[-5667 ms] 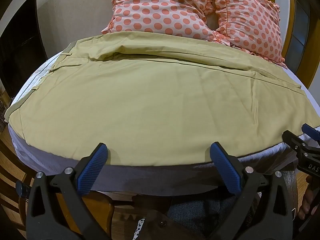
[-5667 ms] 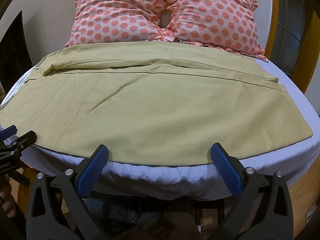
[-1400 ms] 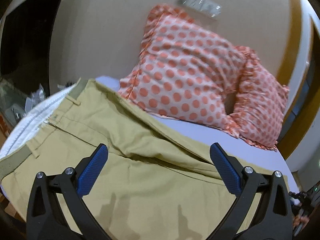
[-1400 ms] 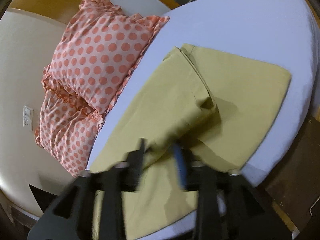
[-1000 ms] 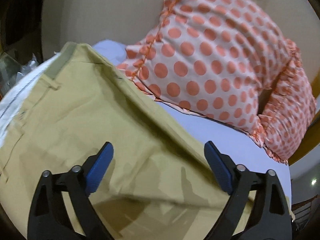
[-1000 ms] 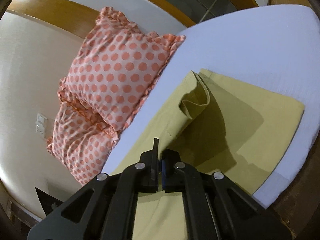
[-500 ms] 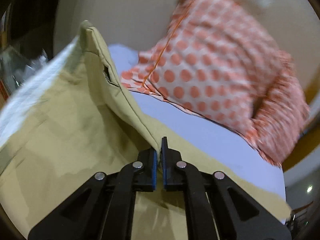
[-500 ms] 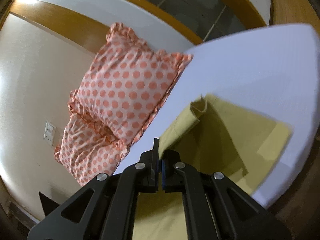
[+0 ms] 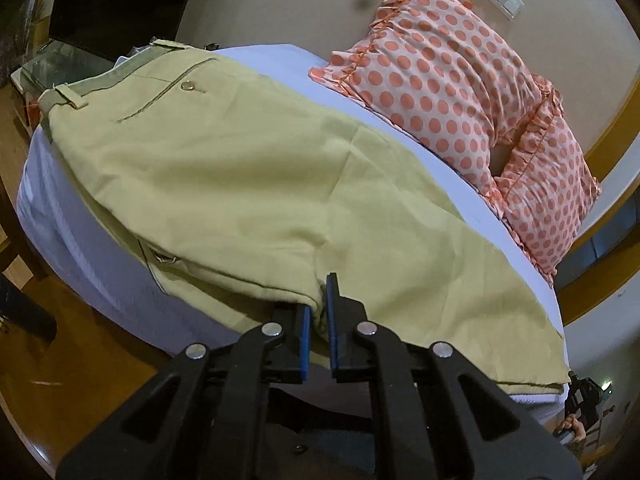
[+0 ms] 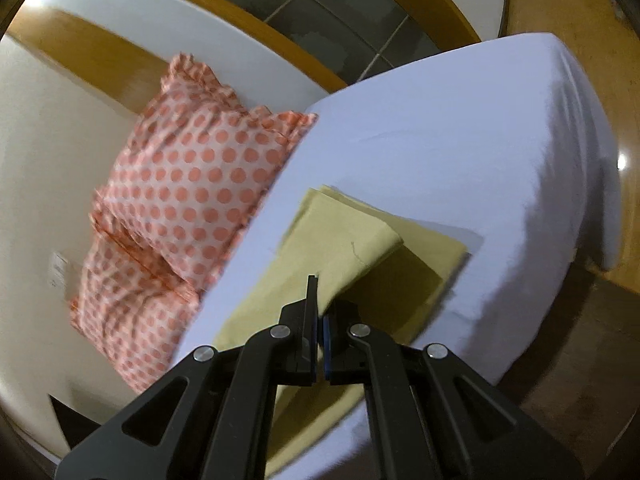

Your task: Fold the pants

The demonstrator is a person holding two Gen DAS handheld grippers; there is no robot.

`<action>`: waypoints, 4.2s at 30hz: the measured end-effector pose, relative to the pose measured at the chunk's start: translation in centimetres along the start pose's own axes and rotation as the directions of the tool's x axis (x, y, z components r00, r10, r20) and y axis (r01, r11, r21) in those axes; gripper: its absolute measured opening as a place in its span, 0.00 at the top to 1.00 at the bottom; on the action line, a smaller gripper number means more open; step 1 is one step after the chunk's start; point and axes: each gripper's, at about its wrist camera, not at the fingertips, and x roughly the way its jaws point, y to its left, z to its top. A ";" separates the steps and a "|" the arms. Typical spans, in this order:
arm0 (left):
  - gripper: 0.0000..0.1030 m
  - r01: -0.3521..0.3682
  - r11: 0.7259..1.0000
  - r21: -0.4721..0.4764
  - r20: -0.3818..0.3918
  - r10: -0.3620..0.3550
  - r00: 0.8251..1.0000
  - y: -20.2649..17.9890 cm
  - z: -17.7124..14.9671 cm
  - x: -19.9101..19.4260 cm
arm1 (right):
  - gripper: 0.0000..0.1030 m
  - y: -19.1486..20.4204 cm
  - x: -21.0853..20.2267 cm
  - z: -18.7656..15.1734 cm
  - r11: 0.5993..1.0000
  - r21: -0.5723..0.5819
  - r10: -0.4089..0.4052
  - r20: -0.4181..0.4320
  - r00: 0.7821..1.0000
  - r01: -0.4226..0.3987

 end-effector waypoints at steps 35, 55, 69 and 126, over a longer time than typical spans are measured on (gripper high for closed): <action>0.30 0.146 0.974 0.174 0.138 -0.171 0.976 1.3 -4.9 -4.8 | 0.96 30.4 5.0 -23.4 0.563 -0.465 0.362 -0.605 0.710 -0.683; 0.24 0.187 0.973 0.134 0.114 -0.203 0.973 1.2 -3.4 -1.3 | 0.16 26.5 6.9 -25.7 0.675 -0.501 0.161 -0.617 0.770 -0.542; 0.56 0.175 0.891 -0.418 0.241 -0.077 0.967 12.5 5.9 -0.7 | 0.16 25.3 6.8 -26.0 0.663 -0.493 0.179 -0.625 0.759 -0.563; 0.30 0.081 0.677 0.732 0.126 -0.251 0.960 -13.6 -9.7 -3.3 | 0.15 28.9 -5.6 -30.0 -0.069 -0.723 0.199 -0.685 0.701 -0.687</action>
